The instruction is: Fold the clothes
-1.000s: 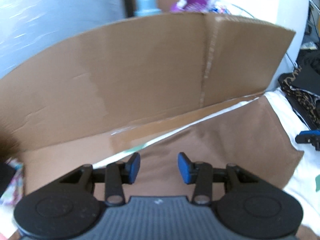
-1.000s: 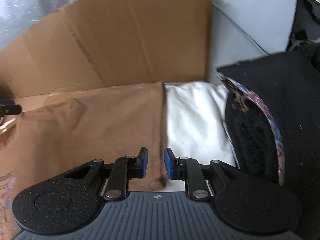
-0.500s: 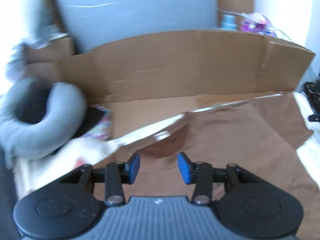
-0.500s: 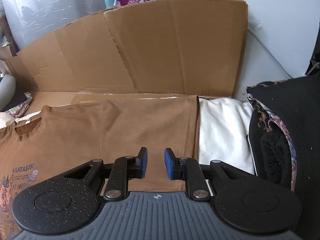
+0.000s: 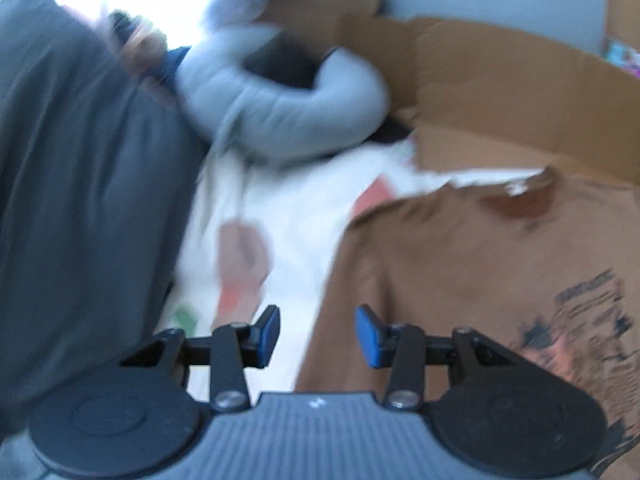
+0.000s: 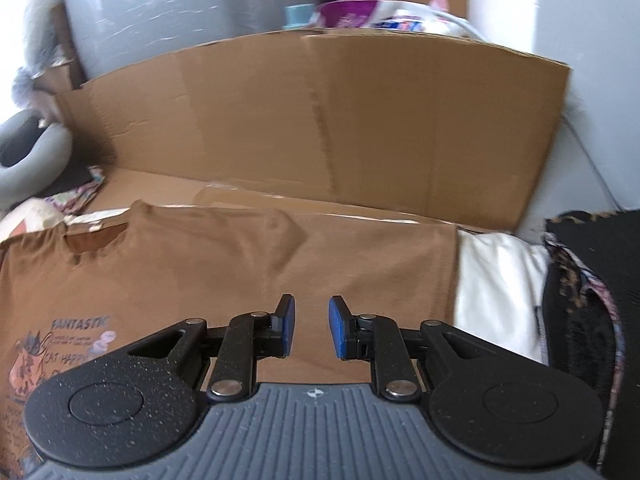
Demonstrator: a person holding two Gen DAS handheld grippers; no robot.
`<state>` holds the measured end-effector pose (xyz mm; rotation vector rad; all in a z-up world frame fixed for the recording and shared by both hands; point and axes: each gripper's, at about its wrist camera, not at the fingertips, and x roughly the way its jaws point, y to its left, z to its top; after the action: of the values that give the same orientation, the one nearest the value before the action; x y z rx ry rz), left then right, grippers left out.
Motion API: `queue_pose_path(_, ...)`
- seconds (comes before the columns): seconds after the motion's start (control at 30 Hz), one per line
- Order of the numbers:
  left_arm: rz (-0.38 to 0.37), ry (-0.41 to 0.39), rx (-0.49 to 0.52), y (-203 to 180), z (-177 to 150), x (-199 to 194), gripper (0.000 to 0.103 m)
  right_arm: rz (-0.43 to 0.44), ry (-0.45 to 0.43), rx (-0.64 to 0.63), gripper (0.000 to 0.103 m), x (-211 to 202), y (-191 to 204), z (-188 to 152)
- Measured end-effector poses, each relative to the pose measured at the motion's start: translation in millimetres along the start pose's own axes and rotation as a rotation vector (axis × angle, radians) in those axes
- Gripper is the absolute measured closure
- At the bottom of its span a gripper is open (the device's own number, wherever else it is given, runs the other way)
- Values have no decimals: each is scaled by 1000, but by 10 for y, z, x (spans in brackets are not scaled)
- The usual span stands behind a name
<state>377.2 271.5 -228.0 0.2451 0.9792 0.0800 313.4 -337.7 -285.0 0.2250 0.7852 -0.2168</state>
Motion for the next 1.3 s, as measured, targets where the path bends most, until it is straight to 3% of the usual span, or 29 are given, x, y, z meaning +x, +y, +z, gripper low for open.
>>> queue_pose_path(0.33, -7, 56, -81, 363, -497, 268, 62, 89, 27, -51, 78, 204, 464, 22)
queue_pose_path(0.7, -42, 65, -222, 420, -882, 726, 63, 237, 64, -185, 78, 602, 1267, 105)
queue_pose_path(1.0, -24, -13, -324, 359, -1092, 782, 63, 371, 142, -314, 78, 999, 1901, 121)
queue_pose_path(1.13, -6, -48, -362, 286, -1149, 748, 73, 425, 186, -387, 78, 1085, 2174, 151)
queue_pose_path(1.27, -17, -50, -406, 264, -1199, 713, 99, 469, 194, -471, 78, 1081, 2434, 214)
queue_pose_path(1.3, -23, -55, -425, 284, -1209, 695, 99, 482, 194, -481, 78, 1081, 2498, 241)
